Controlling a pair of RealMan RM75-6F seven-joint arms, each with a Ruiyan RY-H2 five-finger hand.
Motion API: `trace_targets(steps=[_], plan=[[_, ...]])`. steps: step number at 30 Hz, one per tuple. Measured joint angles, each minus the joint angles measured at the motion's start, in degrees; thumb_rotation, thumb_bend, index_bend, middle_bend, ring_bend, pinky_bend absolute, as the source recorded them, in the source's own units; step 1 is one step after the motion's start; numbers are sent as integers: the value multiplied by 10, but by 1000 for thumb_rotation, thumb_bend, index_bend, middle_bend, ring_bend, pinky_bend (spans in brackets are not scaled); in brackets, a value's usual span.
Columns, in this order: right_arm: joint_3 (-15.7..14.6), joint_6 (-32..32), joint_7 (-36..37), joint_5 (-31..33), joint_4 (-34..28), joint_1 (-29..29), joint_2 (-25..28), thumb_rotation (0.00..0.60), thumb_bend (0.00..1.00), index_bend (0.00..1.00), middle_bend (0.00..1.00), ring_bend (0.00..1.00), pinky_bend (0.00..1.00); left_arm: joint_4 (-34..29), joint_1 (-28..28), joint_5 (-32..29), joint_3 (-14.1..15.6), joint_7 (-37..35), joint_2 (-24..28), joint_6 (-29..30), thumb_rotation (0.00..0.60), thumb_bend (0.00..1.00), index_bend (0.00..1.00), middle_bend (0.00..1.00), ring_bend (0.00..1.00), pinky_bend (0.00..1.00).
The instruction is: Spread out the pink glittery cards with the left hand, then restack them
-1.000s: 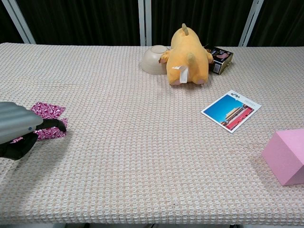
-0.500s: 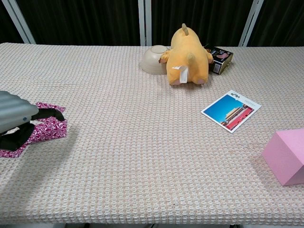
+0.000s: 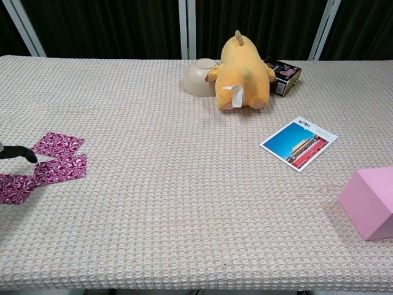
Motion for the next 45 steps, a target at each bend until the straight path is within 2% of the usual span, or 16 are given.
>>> trace_targets(steps=[9,18,45], plan=[[-1,2,-8,-3,-7,0,2,600,444,0,0,0,0,15,1,-21,2,-12,6,-15,600,804,204,899,954,960],[0,-2,-12,-3,-13,1,4,600,444,0,0,0,0,12,-1,17,1,-26,3,-17,600,803,204,899,954,960],[-1,-10,0,7,0,0,1,600,444,0,0,0,0,2,-33,4,-2,28,-44,-25,600,804,195,899,954,960]])
